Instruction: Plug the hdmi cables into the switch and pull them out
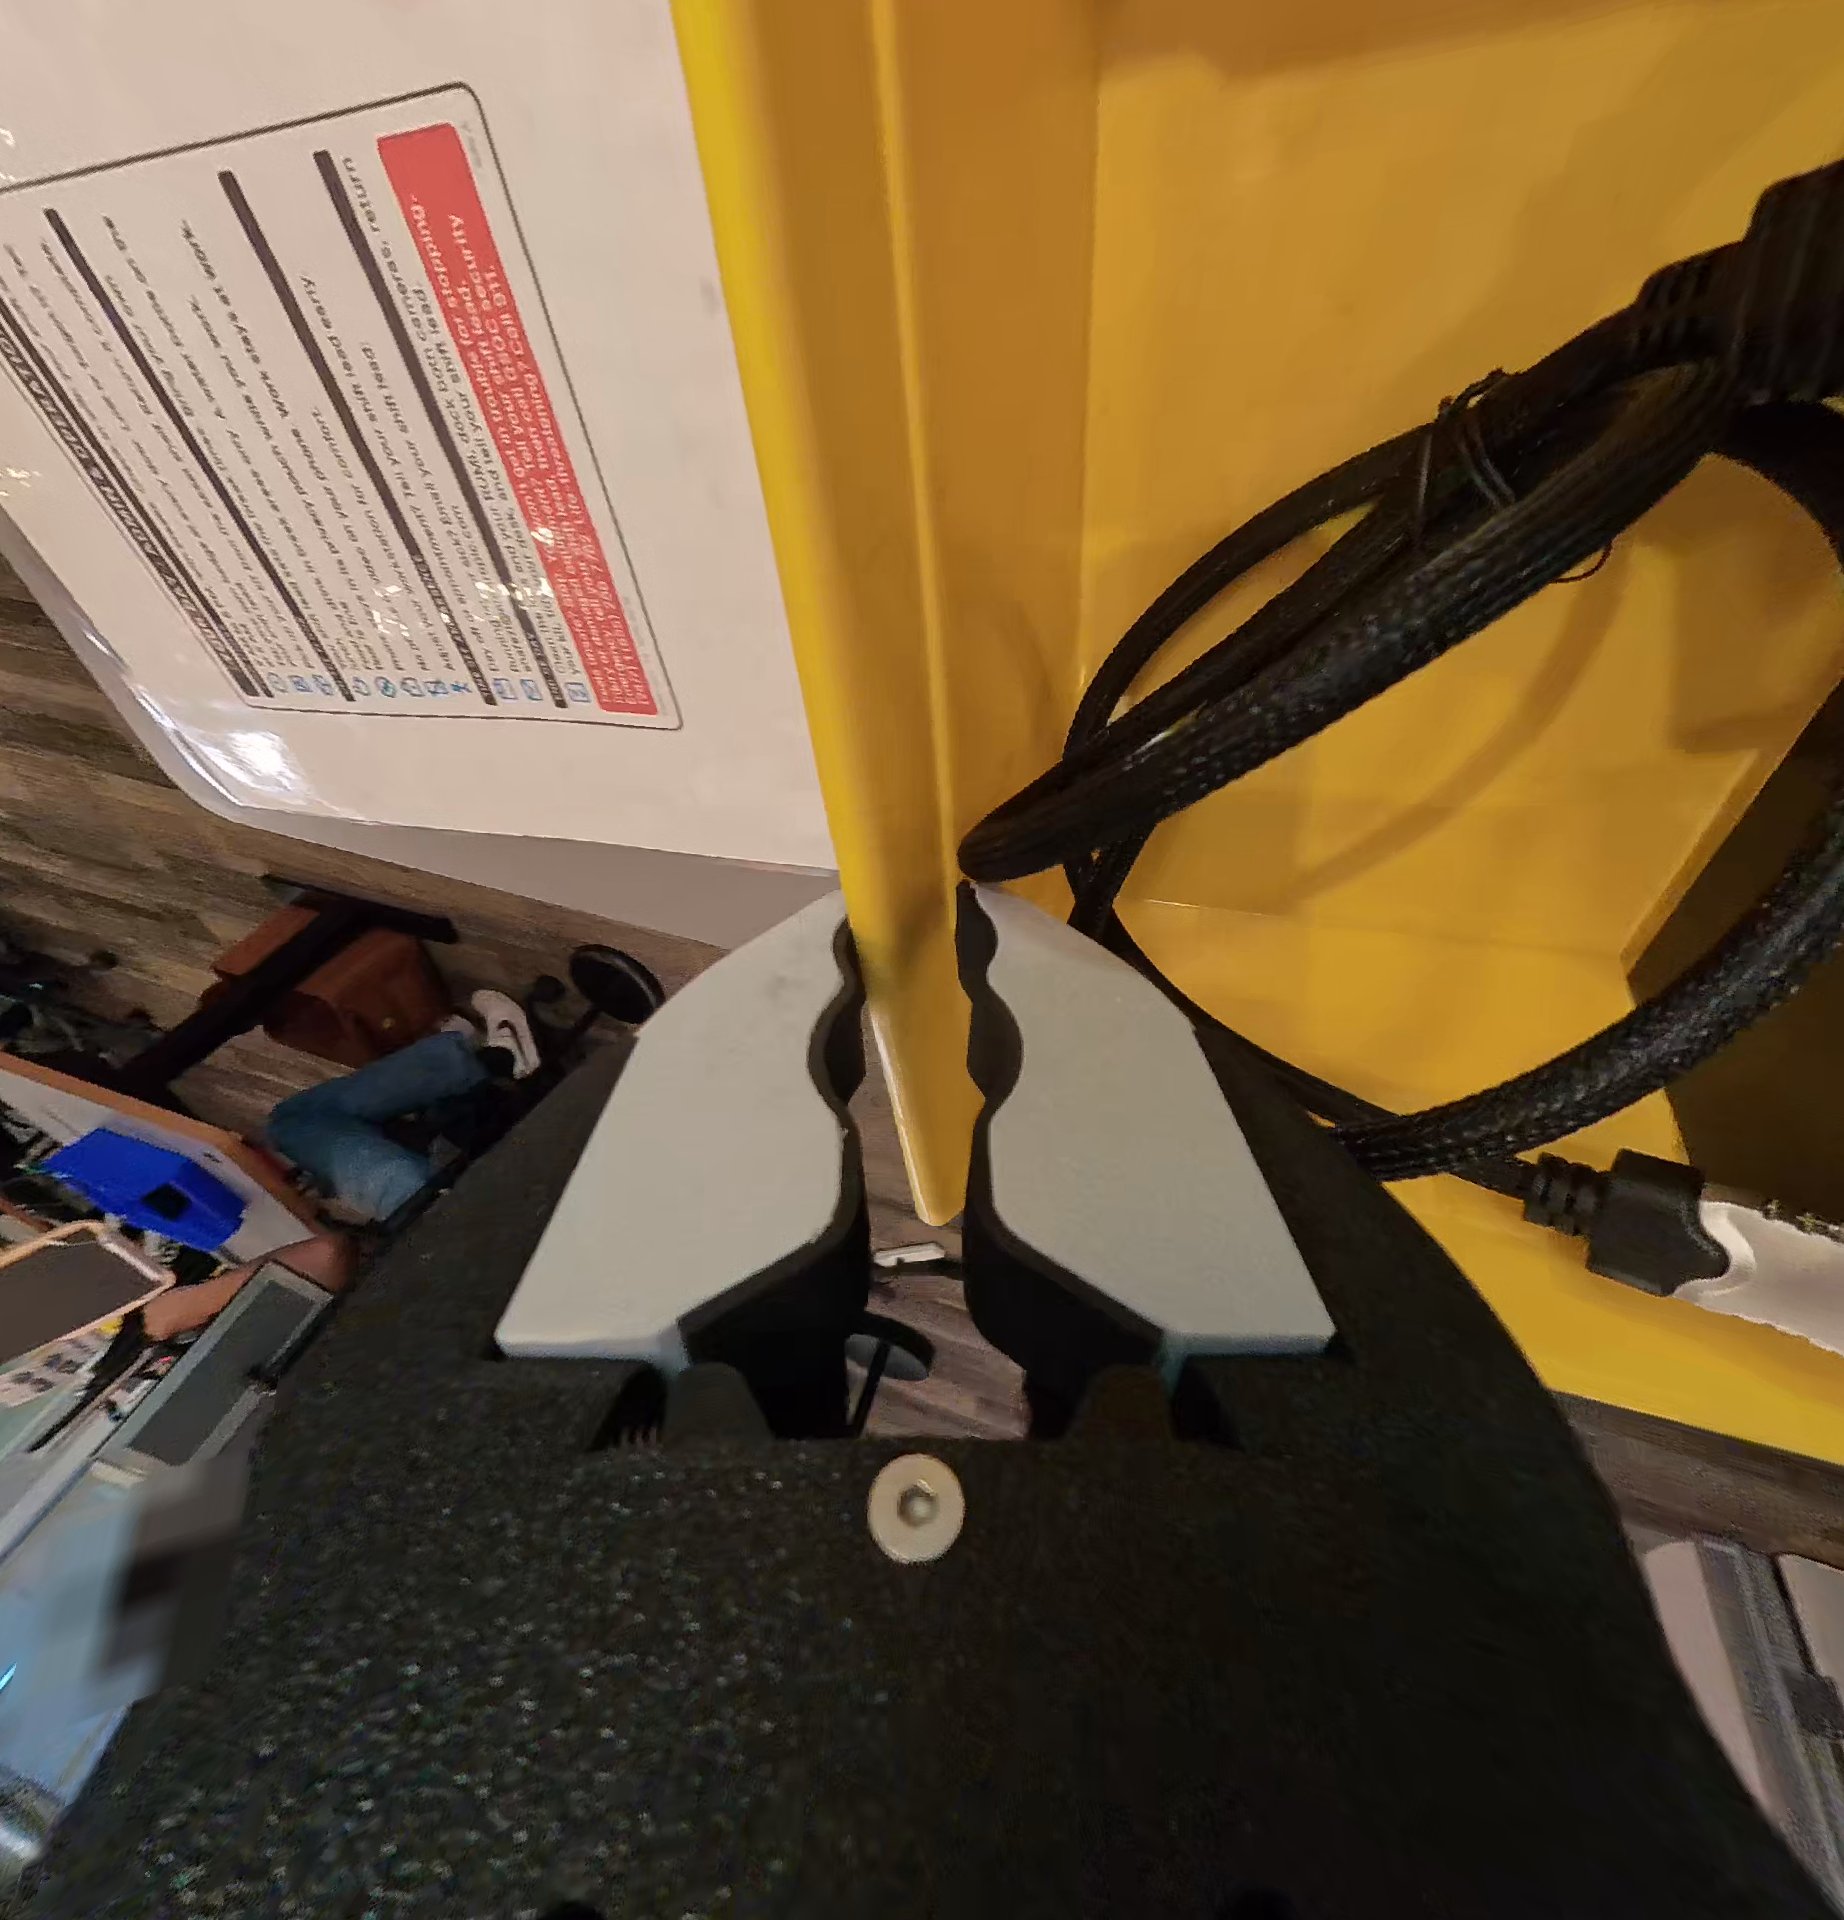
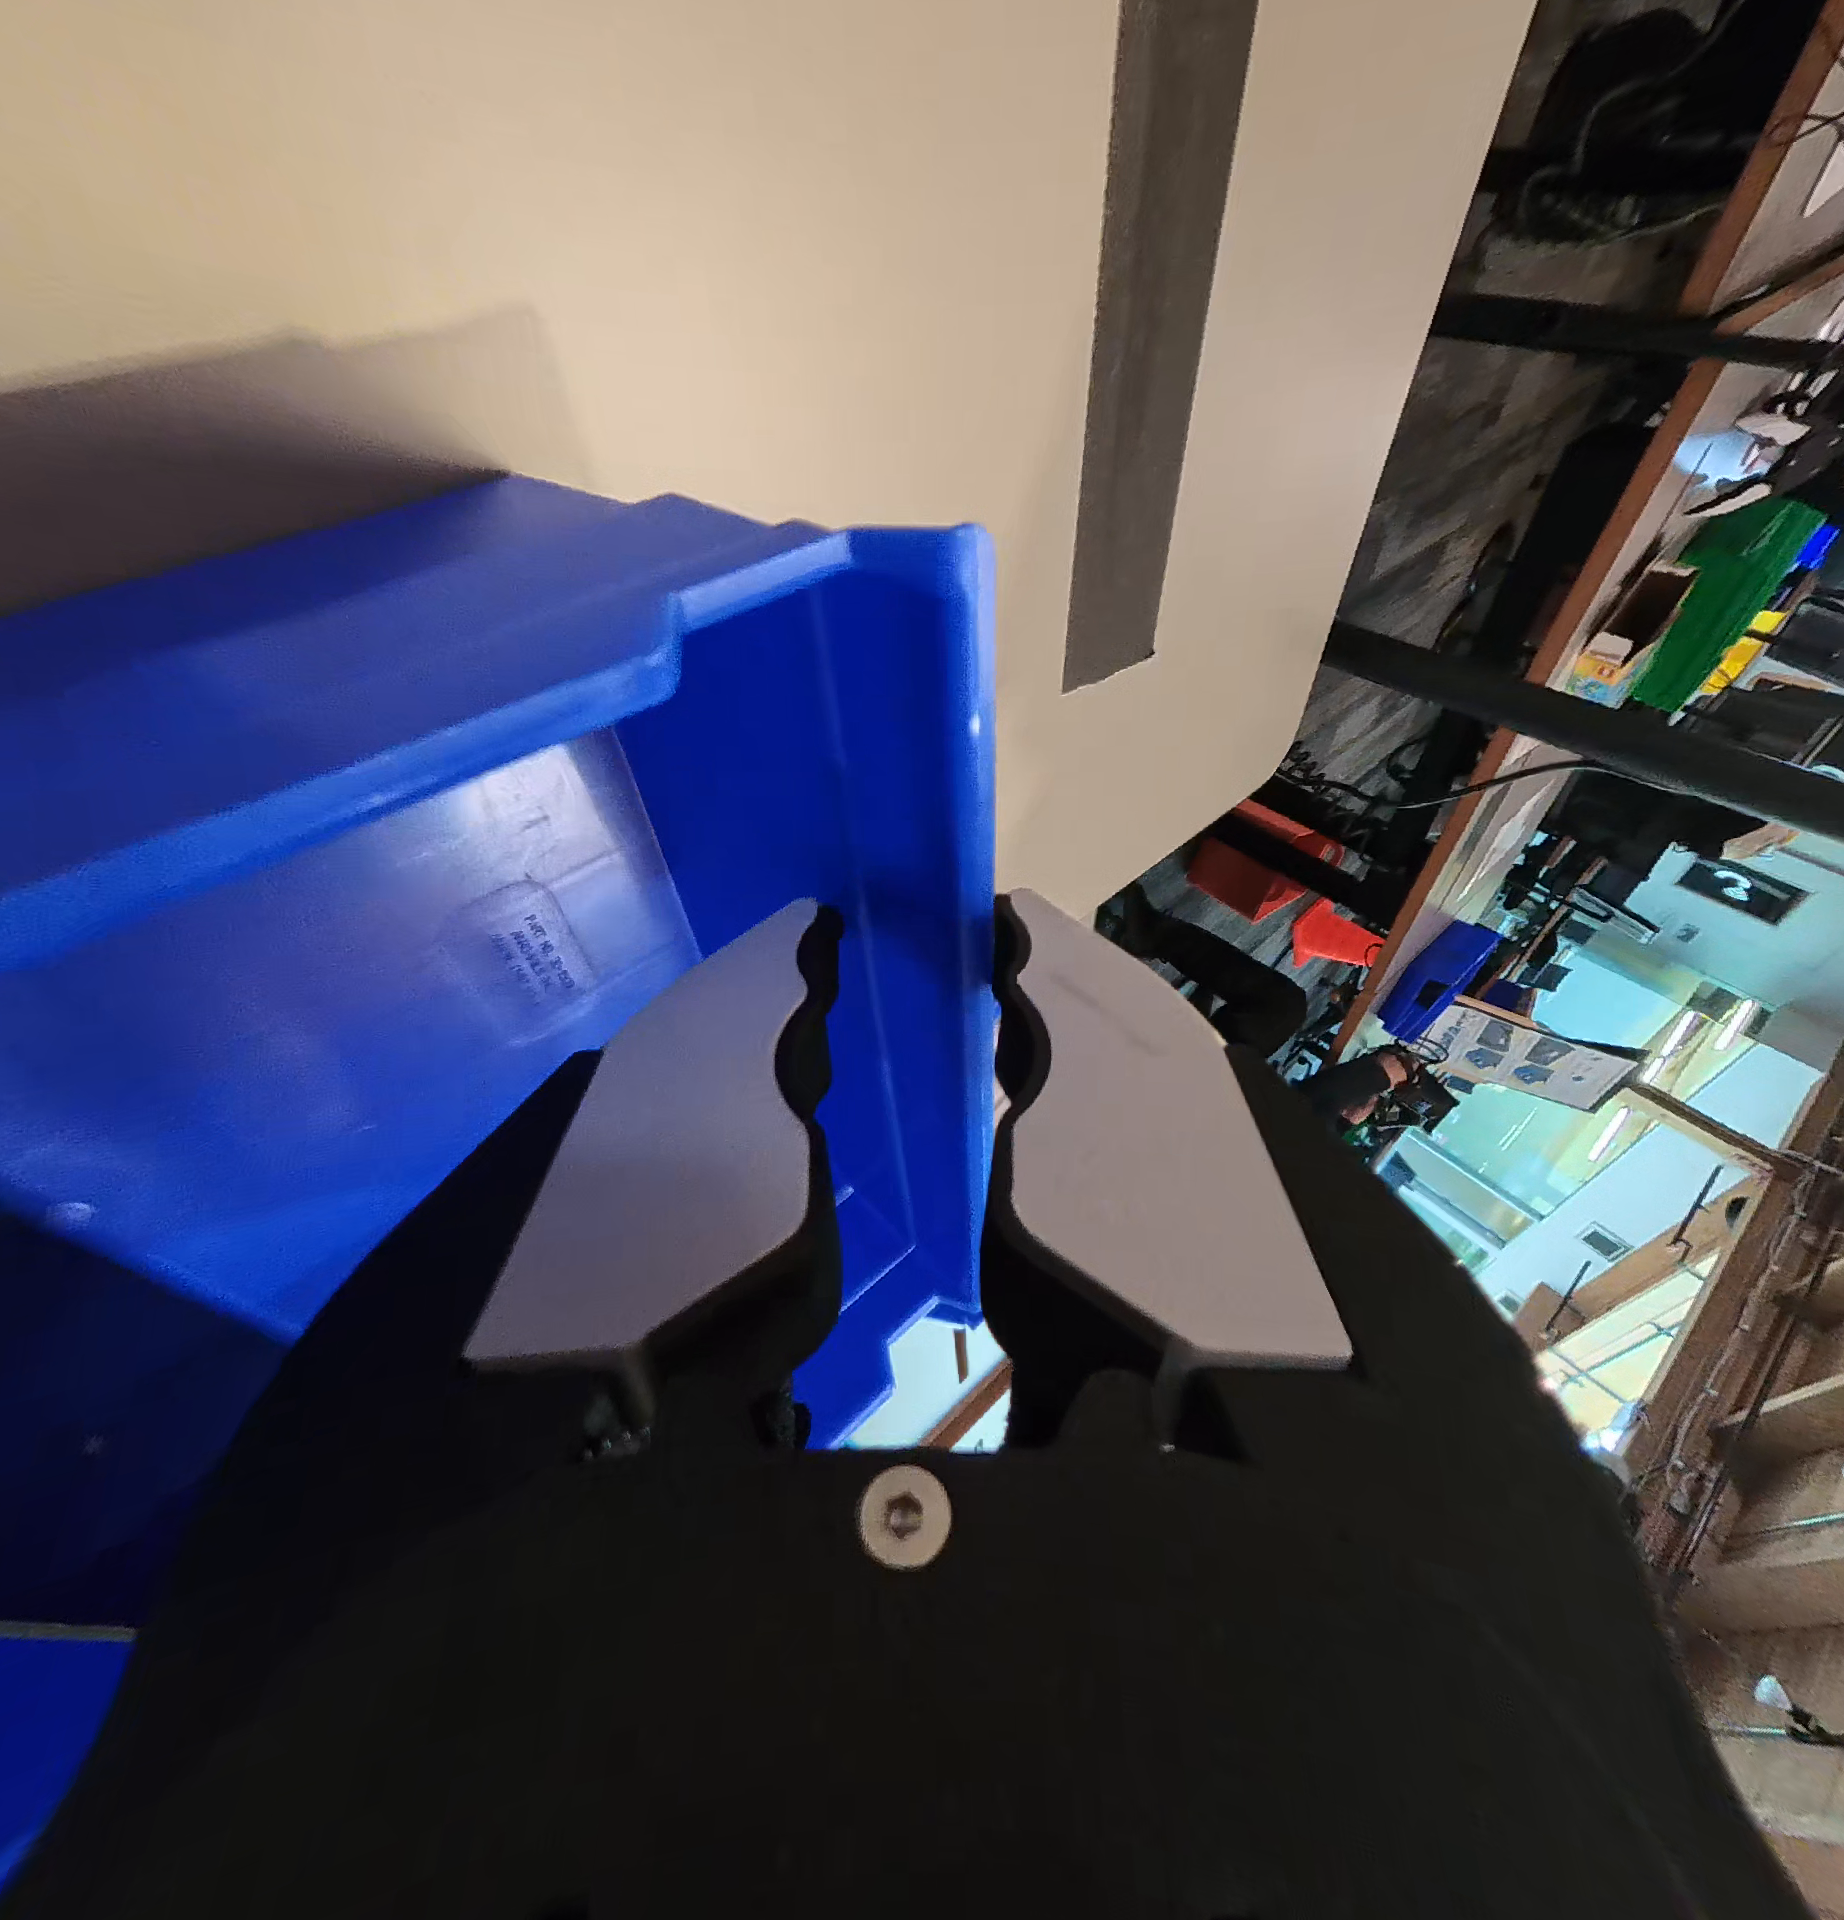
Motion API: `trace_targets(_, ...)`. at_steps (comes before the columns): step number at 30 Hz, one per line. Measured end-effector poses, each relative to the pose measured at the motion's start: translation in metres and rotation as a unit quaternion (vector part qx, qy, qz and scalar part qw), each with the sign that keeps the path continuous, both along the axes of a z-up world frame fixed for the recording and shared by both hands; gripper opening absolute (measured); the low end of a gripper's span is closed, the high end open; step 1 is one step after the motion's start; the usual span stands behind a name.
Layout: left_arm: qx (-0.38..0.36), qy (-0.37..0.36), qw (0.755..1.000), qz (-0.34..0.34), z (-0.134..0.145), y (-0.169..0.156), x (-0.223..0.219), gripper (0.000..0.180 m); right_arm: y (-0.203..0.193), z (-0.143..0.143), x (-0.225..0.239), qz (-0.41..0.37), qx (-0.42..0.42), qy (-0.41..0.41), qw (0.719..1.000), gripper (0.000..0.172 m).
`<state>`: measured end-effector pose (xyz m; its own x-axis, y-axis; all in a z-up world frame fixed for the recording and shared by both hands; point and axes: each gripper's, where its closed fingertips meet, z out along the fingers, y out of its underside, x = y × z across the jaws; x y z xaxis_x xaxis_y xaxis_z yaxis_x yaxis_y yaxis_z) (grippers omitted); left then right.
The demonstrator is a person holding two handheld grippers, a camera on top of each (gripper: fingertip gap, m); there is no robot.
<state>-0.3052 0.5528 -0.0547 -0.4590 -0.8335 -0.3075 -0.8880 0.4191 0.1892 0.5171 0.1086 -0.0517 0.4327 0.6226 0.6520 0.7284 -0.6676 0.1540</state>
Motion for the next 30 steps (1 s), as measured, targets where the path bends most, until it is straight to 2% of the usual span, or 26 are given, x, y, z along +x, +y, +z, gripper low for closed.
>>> trace_targets(7, 0.027, 0.023, 0.999, -0.032, 0.0, 0.016, 0.004, 0.017, 0.007, 0.0, 0.013, -0.003, -0.006, -0.004, 1.0, 0.03)
trace_targets(24, 0.064, 0.02, 0.996, -0.061, 0.001, 0.027, 0.003, 0.019, 0.003, 0.0, 0.008, 0.074, -0.003, 0.009, 0.997, 0.03)
trace_targets(30, 0.086, 0.005, 0.996, 0.005, 0.008, 0.029, -0.006, 0.021, 0.006, 0.0, 0.012, 0.071, 0.002, -0.001, 0.998, 0.031)
